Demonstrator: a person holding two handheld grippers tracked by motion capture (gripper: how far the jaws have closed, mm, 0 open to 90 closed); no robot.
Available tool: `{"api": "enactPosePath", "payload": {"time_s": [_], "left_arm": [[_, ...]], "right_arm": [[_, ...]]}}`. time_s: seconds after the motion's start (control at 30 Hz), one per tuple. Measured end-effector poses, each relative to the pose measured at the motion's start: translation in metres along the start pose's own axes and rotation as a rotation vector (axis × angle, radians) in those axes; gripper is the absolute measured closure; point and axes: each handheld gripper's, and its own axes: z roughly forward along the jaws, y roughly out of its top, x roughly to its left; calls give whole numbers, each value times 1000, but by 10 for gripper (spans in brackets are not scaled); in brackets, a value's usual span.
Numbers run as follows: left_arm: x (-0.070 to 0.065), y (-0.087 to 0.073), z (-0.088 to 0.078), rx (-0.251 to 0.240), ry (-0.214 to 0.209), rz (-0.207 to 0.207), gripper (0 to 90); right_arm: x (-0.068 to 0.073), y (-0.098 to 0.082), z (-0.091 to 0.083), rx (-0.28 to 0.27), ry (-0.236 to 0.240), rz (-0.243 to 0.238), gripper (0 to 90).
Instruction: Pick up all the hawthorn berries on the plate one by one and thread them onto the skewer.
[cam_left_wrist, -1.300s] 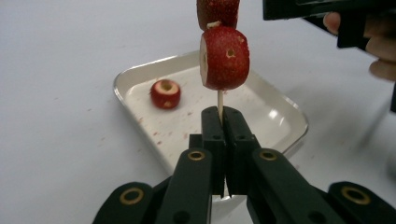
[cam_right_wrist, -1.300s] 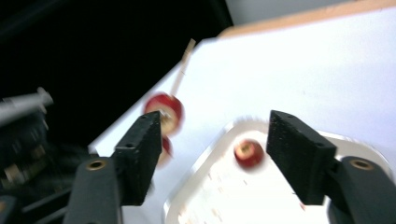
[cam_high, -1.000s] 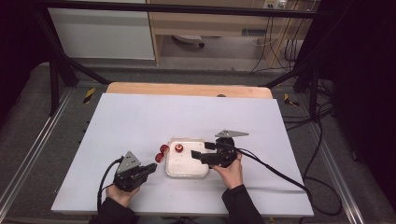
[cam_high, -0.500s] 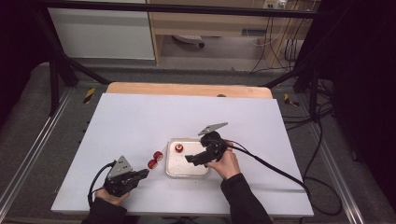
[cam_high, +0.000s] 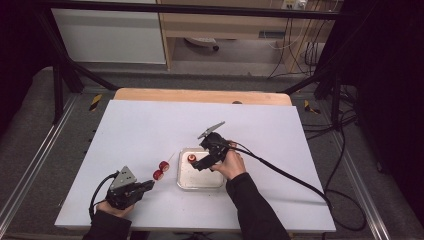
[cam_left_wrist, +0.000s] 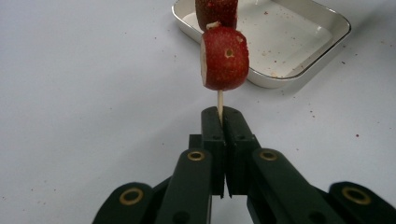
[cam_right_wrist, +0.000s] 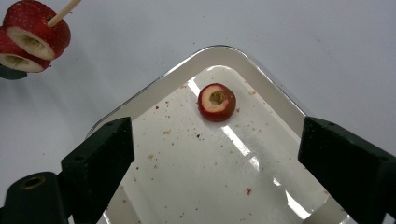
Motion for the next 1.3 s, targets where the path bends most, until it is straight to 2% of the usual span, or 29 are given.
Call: {"api": "enactPosePath", "payload": {"time_s": [0.17,0.3,0.53,0.67,0.93,1.3], "left_arm": [[3,-1,1,9,1,-4,881],[3,-1,2,16,4,-2,881],[4,-2,2,18,2,-4,880],[4,-2,2,20,3,-3,880],[4,-2,2,21,2,-1,881],[3,-2,3,27,1,2,881]], "right_arm": [[2,12,11,51,-5,-26,150],[1,20,20,94,-21,-46,210],[-4,32,32,156,-23,-54,324],[-8,35,39,194,-9,-48,370],[-10,40,51,226,18,-26,446],[-12,42,59,274,33,-12,542]]}}
